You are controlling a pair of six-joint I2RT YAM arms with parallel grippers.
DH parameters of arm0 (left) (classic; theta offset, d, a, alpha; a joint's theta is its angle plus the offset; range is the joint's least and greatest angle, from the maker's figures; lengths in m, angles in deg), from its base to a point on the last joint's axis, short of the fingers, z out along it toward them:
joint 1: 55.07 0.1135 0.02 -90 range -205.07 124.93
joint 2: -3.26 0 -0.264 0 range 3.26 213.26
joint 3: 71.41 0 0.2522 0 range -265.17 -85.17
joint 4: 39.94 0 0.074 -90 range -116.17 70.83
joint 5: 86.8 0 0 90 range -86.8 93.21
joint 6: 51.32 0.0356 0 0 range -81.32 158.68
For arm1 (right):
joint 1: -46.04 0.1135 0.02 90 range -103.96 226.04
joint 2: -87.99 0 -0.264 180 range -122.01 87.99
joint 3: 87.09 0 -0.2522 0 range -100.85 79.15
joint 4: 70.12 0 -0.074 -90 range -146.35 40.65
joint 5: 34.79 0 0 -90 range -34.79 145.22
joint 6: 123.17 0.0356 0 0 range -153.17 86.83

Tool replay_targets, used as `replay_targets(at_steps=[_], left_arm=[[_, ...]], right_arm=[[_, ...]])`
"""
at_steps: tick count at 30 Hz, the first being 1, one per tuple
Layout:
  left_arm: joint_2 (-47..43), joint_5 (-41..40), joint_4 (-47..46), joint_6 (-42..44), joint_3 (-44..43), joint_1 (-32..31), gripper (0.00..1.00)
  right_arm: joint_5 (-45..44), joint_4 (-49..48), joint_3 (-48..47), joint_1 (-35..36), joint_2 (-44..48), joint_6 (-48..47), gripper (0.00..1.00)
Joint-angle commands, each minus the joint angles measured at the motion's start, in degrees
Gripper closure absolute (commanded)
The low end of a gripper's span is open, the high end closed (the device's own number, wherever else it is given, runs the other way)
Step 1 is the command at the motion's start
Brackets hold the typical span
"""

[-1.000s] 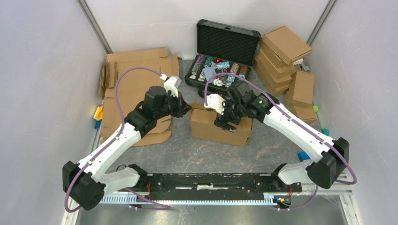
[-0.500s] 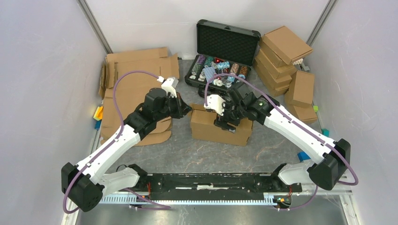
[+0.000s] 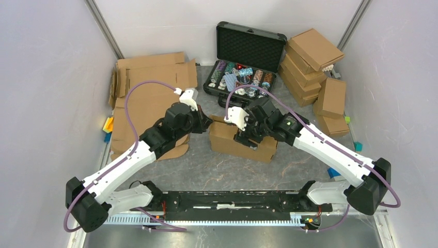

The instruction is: Fold the paper box

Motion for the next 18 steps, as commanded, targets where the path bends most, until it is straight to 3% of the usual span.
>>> replay_targets(at_steps=[1,13,18], left_arm=[[-0.93,-1.57,2.75,-0.62,2.29,-2.43,0.97],[-0.03,-3.41,0.64,1.65,6.1,-4.07,0.98],[-0.99,-4.66,-3.56,3.32,9.62,-5.46,0.98]], right_arm=[[-0.05,-2.25,1.14,0.69,0.44,1.93,0.22],[-0.51,-2.21,0.89,0.67,0.67,1.6,0.19],[-1.57,-4.02,0.55,0.68,2.31,3.08,0.08]])
